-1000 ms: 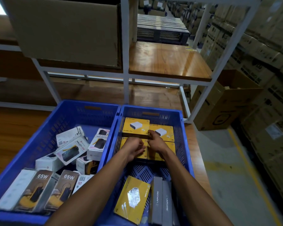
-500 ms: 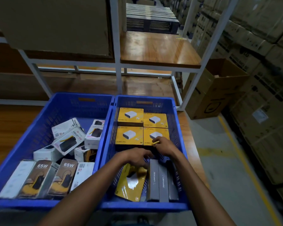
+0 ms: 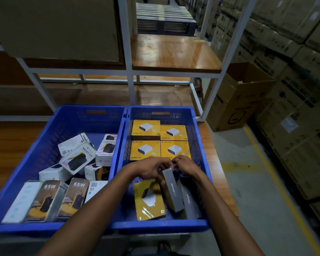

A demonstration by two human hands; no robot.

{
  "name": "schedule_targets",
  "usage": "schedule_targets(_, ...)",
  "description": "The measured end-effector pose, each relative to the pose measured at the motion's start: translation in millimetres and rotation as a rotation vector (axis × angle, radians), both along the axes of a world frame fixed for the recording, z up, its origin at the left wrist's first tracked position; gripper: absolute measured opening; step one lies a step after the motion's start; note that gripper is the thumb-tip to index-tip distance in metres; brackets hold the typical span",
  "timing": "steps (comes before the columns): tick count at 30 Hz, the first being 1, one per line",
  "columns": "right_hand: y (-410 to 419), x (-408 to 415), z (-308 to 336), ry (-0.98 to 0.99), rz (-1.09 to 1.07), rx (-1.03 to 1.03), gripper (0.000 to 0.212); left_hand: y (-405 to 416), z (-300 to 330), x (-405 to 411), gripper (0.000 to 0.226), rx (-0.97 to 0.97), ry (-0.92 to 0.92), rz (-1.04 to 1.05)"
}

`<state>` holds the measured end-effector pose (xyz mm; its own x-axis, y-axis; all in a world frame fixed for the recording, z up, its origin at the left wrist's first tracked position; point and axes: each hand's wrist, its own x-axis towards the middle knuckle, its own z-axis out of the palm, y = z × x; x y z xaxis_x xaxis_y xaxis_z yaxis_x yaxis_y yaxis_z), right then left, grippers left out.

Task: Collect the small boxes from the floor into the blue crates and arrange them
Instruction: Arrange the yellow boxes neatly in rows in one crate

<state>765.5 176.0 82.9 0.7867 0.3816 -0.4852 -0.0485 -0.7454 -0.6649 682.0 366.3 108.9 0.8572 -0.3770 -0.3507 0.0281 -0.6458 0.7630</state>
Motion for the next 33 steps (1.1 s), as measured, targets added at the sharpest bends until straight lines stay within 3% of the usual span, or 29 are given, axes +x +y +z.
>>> schedule_targets(2,4.0,-2.1,6.3,0.036,0.012,0.041,0.035,10.9,11.4,1.2,0.050,-0.051,-0.001,0.018)
schedule_targets(5,6.4,-5.3,18.2,0.181,-0.156,0.163,0.036,27.6,30.7,2.5,0.044,-0.162,-0.025,0.117)
schedule_targets(7,4.1,-1.3,20.4,0.206,-0.229,0.266,0.054,36.0,40.0,2.0,0.041,-0.260,-0.024,0.224)
schedule_targets(11,-6.0,5.5,26.5,0.447,-0.468,0.706,0.075,40.2,34.7,2.9,0.033,-0.326,-0.017,0.435)
schedule_targets(13,-8.2,3.0,32.9,0.506,-0.488,0.864,0.075,36.0,27.9,4.1,0.032,-0.367,-0.004,0.568)
schedule_targets(16,-5.8,-4.5,42.2,0.515,-0.449,0.995,0.056,26.6,21.7,8.9,0.032,-0.431,0.014,0.724)
schedule_targets(20,-4.4,-5.2,36.0,0.505,-0.447,0.918,0.036,18.5,13.0,15.9,0.036,-0.563,0.048,0.878)
schedule_targets(23,-7.3,-1.2,31.1,0.440,-0.507,0.816,0.008,15.2,6.4,17.0,0.042,-0.514,0.017,0.916)
schedule_targets(26,-7.8,5.9,28.7,0.400,-0.552,0.822,0.022,13.1,-2.0,15.0,0.055,-0.352,-0.032,0.849)
schedule_targets(30,-5.0,11.4,30.8,0.337,-0.560,0.877,0.039,6.5,-6.5,17.8,0.085,-0.409,0.017,0.730)
schedule_targets(33,-3.4,16.1,41.0,0.201,-0.496,0.840,0.039,0.4,-0.7,24.7,0.079,-0.350,-0.036,0.675)
